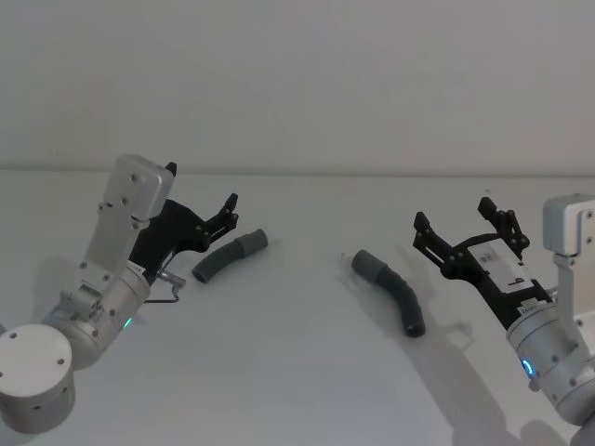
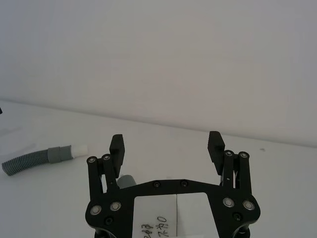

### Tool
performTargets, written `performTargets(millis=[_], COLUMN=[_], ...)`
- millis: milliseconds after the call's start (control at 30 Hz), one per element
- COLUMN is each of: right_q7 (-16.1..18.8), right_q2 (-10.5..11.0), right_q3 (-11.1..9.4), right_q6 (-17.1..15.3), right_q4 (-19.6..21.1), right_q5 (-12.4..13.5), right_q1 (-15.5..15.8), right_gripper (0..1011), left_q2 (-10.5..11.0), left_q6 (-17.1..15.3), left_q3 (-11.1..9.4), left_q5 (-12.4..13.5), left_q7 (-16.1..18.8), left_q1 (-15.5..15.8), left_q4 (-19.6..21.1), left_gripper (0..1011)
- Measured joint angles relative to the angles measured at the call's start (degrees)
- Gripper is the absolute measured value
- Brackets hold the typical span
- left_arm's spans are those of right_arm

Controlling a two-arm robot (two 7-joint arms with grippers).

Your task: Use both hands to pick up one end of the pipe from the table, align the ends, and insert them.

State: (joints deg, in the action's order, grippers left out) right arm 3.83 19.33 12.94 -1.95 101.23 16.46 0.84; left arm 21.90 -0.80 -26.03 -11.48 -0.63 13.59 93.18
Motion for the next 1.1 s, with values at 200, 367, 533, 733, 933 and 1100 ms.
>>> performTargets(millis=[200, 367, 533, 733, 933, 1100], right_q7=[0.0, 0.0, 0.0, 0.0, 0.0, 0.0], right_q2=[0.0, 0.0, 0.0, 0.0, 0.0, 0.0], right_q3=[0.0, 0.0, 0.0, 0.0, 0.0, 0.0], right_q6=[0.0, 0.0, 0.0, 0.0, 0.0, 0.0], right_q4=[0.0, 0.0, 0.0, 0.0, 0.0, 0.0], right_q5=[0.0, 0.0, 0.0, 0.0, 0.0, 0.0], right_q1=[0.0, 0.0, 0.0, 0.0, 0.0, 0.0], right_gripper=[1000, 1000, 1000, 1000, 1000, 1000], left_q2=[0.0, 0.2, 1.3, 3.0, 5.5, 7.3], left_q6=[0.0, -0.7, -3.7, -8.2, -13.5, -17.6], left_q3=[0.0, 0.1, 0.4, 0.5, 0.0, -1.0], left_q5=[0.0, 0.0, -0.3, -1.0, -1.7, -2.0], left_q7=[0.0, -0.2, -1.3, -3.5, -7.5, -12.4], left_q1=[0.0, 0.0, -0.1, 0.3, 1.9, 4.8], left_q4=[0.0, 0.3, 1.7, 3.3, 4.3, 3.7], left_gripper=[1001, 1001, 1001, 1001, 1000, 1001])
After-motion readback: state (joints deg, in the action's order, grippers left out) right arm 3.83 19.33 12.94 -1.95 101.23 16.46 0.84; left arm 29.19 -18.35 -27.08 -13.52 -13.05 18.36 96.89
